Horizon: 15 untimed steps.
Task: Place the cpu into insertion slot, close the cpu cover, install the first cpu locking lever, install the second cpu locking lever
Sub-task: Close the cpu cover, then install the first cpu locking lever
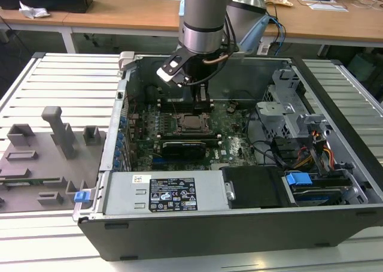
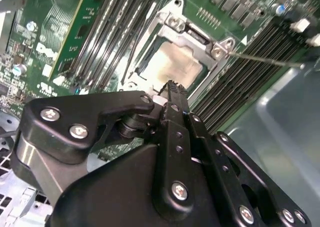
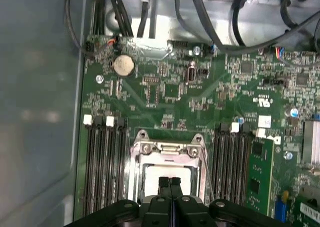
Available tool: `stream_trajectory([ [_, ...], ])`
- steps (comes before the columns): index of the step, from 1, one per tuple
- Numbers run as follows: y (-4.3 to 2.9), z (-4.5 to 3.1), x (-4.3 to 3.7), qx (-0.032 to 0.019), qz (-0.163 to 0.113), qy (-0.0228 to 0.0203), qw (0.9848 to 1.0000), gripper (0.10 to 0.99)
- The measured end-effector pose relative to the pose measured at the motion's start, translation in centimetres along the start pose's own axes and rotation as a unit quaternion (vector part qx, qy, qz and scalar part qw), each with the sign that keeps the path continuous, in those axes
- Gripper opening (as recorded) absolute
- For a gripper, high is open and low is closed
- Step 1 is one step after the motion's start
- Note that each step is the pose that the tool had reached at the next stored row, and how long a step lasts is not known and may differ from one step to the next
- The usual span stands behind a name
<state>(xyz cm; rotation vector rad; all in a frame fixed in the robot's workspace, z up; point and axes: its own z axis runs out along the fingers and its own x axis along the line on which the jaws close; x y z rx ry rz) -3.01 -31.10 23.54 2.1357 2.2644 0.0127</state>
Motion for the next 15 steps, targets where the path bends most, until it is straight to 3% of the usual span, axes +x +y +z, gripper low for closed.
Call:
stream_trajectory([
  [9,-1.34,0.08,0.08,0.0000,0.000,0.0000,1.0000,0.106],
  [13,-1.43,-0.13,0.08,0.0001,0.000,-0.0002,1.0000,0.106],
  [15,-1.42,-0.58,0.07,0.0001,0.000,-0.0002,1.0000,0.106],
])
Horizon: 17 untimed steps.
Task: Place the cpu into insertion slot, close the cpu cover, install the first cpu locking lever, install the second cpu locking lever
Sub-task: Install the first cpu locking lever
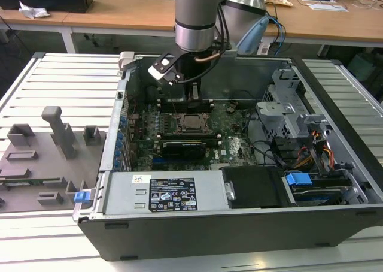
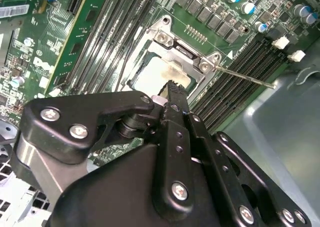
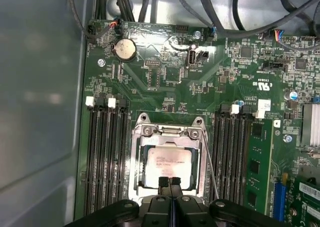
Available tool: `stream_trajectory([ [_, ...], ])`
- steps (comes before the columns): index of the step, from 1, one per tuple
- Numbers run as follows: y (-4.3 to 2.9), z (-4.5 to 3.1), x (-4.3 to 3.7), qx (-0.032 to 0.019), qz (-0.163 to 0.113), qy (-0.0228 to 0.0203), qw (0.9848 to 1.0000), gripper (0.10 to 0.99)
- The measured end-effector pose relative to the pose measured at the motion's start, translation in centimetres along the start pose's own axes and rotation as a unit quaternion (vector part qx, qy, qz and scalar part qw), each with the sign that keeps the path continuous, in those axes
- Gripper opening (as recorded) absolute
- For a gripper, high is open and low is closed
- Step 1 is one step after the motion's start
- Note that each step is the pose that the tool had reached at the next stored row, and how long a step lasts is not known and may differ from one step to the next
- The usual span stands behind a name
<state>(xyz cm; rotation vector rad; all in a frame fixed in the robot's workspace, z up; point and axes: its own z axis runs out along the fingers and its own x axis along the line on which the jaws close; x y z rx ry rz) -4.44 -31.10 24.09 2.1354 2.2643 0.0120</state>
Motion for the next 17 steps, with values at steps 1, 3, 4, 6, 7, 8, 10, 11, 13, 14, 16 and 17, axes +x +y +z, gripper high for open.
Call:
stream_trajectory([
  [1,0.00,-0.14,0.00,0.0000,0.000,0.0001,1.0000,0.106],
  [3,0.01,-0.58,-0.01,0.0000,0.000,0.0001,1.0000,0.106],
  [4,0.02,-0.83,-0.01,0.0000,0.000,0.0001,1.0000,0.106],
  [6,0.03,-1.18,-0.02,0.0000,0.000,0.0001,1.0000,0.106],
  [7,0.04,-1.62,-0.02,0.0000,0.000,0.0001,1.0000,0.106],
  [8,0.07,-2.45,-0.03,0.0000,0.000,0.0001,1.0000,0.106],
  [10,0.10,-3.94,-0.06,0.0000,0.000,0.0000,1.0000,0.106],
  [11,0.10,-3.94,-0.06,-0.0001,0.000,0.0001,1.0000,0.106],
  [13,0.11,-3.94,-0.06,-0.0001,-0.005,-0.0003,1.0000,0.106],
  [14,0.11,-3.94,-0.06,-0.0002,-0.013,-0.0004,0.9999,0.106],
  [16,0.11,-3.94,-0.05,-0.0006,-0.034,0.0001,0.9994,0.106],
  [17,0.10,-3.94,-0.06,-0.0006,-0.040,0.0002,0.9992,0.106],
])
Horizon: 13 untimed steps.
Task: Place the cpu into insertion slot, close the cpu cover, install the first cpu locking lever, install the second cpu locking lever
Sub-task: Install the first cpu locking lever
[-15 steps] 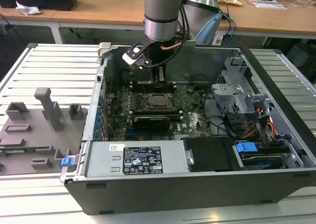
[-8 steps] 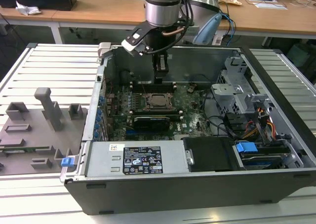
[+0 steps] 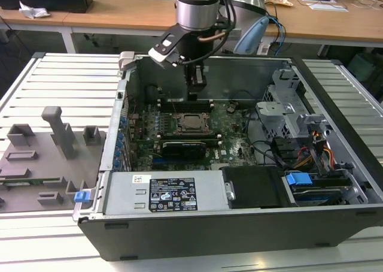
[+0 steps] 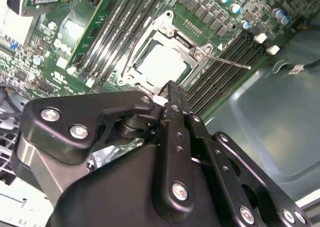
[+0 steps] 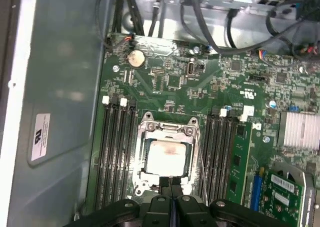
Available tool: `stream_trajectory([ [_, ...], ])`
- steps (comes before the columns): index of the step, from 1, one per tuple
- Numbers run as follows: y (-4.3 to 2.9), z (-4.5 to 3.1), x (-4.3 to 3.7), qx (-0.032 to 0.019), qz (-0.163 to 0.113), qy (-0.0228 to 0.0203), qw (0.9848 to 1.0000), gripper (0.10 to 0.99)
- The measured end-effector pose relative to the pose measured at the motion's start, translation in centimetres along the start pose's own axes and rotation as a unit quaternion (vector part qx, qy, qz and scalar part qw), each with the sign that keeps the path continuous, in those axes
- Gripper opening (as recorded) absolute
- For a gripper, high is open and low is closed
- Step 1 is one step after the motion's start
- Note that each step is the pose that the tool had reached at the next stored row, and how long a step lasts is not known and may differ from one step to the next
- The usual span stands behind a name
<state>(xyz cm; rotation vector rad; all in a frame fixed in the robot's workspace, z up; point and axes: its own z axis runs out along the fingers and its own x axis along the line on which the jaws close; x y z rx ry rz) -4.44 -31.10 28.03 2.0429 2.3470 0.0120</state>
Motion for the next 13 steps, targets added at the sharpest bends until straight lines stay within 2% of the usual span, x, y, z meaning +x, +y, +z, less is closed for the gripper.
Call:
stream_trajectory([
  [5,0.00,0.00,0.00,-0.0005,-0.031,0.0007,0.9995,0.106],
  [9,0.00,0.00,0.00,-0.0010,-0.060,0.0015,0.9982,0.106],
  [13,0.00,0.00,0.00,-0.0013,-0.074,0.0019,0.9973,0.106],
])
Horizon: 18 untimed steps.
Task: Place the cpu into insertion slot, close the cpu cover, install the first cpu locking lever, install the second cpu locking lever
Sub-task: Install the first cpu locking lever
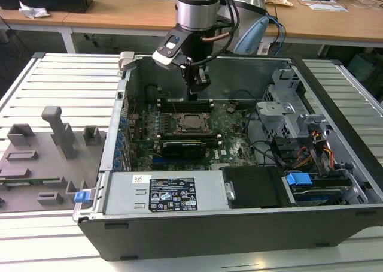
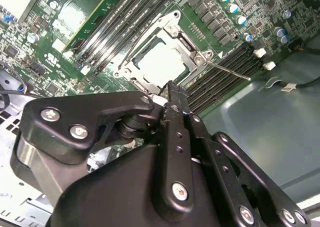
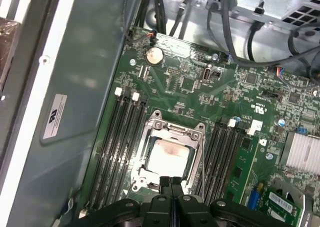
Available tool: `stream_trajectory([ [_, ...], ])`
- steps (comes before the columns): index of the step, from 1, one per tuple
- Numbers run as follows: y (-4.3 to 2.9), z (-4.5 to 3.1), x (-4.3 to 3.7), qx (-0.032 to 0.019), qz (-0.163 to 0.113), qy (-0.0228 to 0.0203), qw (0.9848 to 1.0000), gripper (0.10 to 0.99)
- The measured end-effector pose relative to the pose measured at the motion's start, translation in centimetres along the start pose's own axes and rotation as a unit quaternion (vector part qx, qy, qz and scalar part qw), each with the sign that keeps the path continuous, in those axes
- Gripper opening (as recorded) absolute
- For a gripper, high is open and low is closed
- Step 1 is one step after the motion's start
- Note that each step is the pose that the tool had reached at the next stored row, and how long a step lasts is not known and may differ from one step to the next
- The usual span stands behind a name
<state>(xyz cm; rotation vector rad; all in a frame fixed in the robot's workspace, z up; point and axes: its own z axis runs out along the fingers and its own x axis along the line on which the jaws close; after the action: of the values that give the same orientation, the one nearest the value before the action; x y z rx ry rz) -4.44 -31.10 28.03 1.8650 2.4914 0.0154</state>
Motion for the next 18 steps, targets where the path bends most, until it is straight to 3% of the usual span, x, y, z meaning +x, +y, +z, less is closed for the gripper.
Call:
stream_trajectory([
  [12,0.00,0.00,0.00,-0.0008,-0.044,0.0011,0.9990,0.106],
  [15,0.00,0.00,0.00,-0.0014,-0.079,0.0020,0.9968,0.106],
  [18,0.00,0.00,-0.01,-0.0017,-0.095,0.0025,0.9955,0.106],
])
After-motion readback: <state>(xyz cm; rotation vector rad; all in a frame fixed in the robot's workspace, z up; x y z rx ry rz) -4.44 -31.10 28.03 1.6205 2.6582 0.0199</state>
